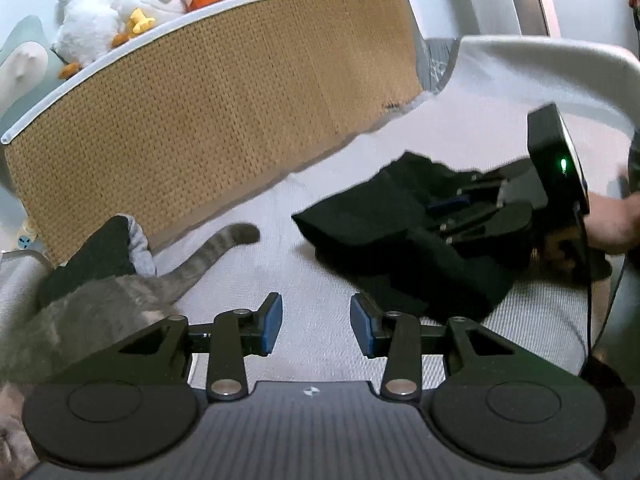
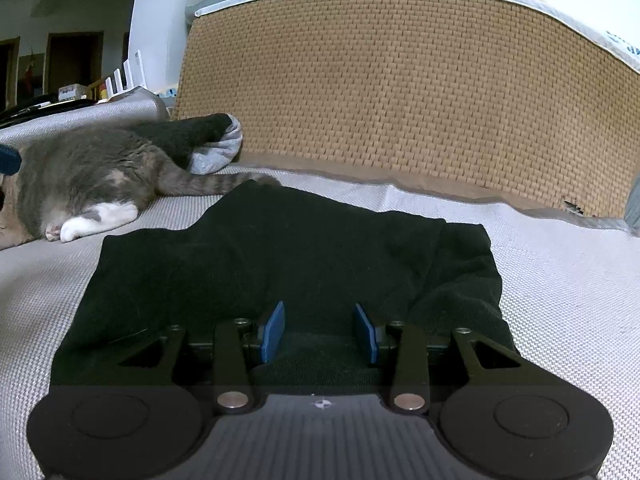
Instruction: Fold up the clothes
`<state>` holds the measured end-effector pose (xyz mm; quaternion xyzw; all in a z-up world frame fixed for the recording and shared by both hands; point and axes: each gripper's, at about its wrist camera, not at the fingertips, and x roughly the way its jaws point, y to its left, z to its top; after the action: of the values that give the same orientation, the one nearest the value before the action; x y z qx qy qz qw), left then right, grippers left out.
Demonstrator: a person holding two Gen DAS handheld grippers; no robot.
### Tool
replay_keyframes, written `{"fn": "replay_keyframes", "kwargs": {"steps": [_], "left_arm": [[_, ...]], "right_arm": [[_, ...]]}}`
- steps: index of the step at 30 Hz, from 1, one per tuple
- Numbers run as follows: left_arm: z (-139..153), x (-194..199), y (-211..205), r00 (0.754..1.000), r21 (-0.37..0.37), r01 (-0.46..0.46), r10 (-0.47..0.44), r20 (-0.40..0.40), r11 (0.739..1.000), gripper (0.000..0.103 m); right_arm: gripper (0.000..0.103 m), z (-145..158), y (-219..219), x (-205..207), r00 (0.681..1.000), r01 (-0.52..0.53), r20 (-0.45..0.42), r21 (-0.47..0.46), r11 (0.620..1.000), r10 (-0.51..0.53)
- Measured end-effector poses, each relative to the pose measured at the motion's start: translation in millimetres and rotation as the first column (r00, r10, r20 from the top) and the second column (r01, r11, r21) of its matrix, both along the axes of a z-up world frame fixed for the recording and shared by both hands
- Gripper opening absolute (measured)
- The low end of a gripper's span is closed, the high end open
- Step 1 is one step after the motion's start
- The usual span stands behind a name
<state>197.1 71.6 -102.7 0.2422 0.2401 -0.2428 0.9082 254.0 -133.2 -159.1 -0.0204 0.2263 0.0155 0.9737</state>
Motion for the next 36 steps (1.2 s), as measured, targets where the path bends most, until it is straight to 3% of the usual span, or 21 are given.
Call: {"fn": "replay_keyframes", "kwargs": {"steps": [9, 17, 24, 36], "left_arm": [[-2.1, -7.2, 29.6, 0.999, 0.008, -0.034, 0.035, -0.026, 0.999, 0.043], [-3.5, -15.7, 50.1, 0.998, 0.064, -0.043, 0.046, -0.042, 0.997, 0.043], [-6.0, -30.2, 59.9, 0.998, 0.161, -0.045, 0.052, -0.036, 0.986, 0.043], [-8.1, -42.2, 83.5, 0.994, 0.187, -0.089, 0.100, -0.050, 0.978, 0.043]], "right_arm": [[0.042, -0.4, 0.3, -0.4, 1.000, 0.000, 0.005, -0.003, 1.000, 0.000], [0.042, -0.5, 0.8, -0.6, 1.000, 0.002, 0.008, -0.007, 1.000, -0.002], [0.042, 0.0, 0.5, -1.7, 1.000, 0.006, 0.009, -0.011, 1.000, -0.006], [0.042, 2.1, 2.4, -2.2, 1.000, 0.012, 0.007, -0.021, 1.000, -0.012]]}}
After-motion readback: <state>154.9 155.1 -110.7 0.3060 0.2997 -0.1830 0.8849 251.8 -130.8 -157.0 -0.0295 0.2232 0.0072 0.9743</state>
